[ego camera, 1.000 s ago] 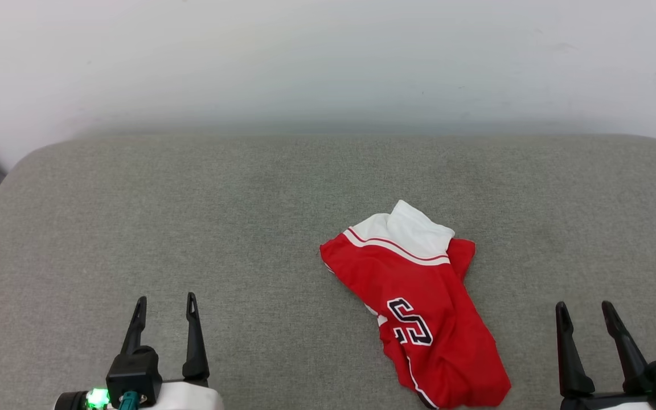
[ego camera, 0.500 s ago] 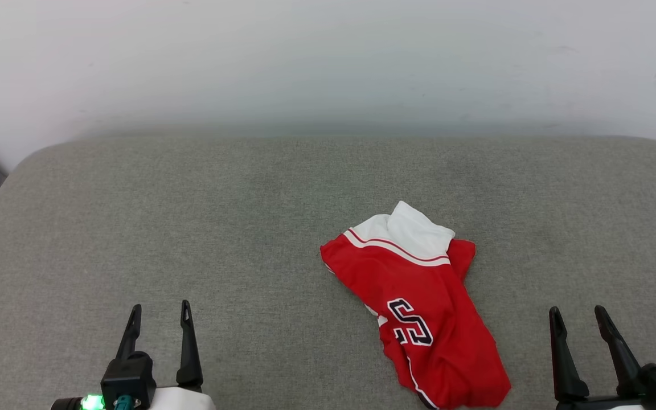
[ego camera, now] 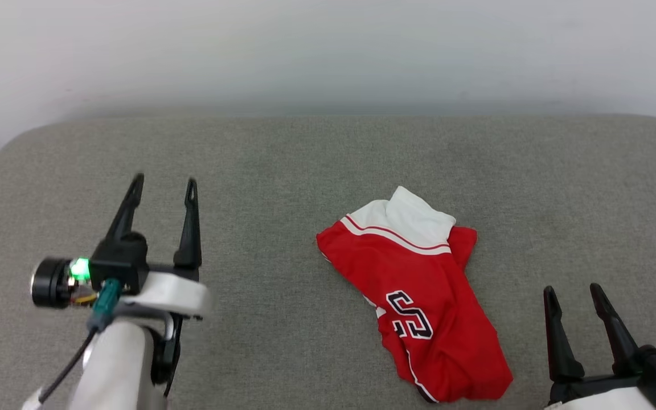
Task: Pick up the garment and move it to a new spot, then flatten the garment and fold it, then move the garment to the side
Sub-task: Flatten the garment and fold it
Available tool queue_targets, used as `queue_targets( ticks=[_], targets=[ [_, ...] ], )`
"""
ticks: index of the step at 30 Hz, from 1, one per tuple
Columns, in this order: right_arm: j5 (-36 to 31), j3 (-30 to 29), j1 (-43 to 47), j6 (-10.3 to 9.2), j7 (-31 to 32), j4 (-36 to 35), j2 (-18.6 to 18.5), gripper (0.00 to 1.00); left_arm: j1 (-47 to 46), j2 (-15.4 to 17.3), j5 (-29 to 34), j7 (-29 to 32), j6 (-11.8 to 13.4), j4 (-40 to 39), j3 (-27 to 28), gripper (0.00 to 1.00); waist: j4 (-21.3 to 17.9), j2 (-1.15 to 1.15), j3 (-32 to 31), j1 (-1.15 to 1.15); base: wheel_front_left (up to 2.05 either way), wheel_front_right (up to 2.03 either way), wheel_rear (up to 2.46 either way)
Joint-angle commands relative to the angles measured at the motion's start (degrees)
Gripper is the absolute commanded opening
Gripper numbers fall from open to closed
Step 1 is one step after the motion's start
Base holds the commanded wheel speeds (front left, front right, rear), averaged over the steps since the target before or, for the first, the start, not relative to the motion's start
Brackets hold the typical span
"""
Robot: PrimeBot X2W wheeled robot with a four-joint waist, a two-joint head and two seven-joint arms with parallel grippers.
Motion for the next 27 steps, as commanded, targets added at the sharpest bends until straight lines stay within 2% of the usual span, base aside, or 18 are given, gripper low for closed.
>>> queue_targets(
  ticks=[1, 6, 10, 17, 21, 27],
  targets=[
    [-0.4, 0.1, -1.1, -0.04, -0.1, -0.5, 0.0, 1.00, -2.9, 0.5, -0.4, -0.2, -0.8, 0.4, -0.2, 1.00, -0.8, 0.00, 1.7, 0.00, 0.00, 0.00, 0.00],
    [-0.7, -0.5, -3.6, -0.04, -0.1, -1.9, 0.0, 1.00, -14.9, 1.8, 0.7, 0.1, -3.9, 4.7, -2.5, 1.00, -1.8, 0.00, 6.1, 0.00, 0.00, 0.00, 0.00],
    [-1.1, -0.1, -6.0, -0.04, -0.1, -3.1, 0.0, 1.00, -25.2, 2.4, -0.8, 2.8, -6.0, 8.5, -3.8, 1.00, -3.1, 0.00, 9.7, 0.00, 0.00, 0.00, 0.00],
    [-1.0, 0.3, -9.1, -0.04, -0.1, -5.1, 0.0, 1.00, -40.4, 4.0, -3.2, 9.5, -7.6, 14.2, -9.3, 1.00, -5.3, 0.00, 14.9, 0.00, 0.00, 0.00, 0.00],
    [-0.9, 0.7, -10.2, -0.04, -0.1, -5.9, 0.0, 1.00, -47.4, 5.3, -8.7, 16.3, -7.7, 18.0, -18.7, 1.00, -6.8, 0.00, 16.8, 0.00, 0.00, 0.00, 0.00],
    [-0.7, 1.3, -11.6, -0.04, -0.1, -7.0, 0.1, 1.00, -56.0, 8.8, -23.3, 30.3, -7.7, 20.1, -34.7, 1.00, -9.0, 0.00, 19.2, 0.00, 0.00, 0.00, 0.00]
  ],
)
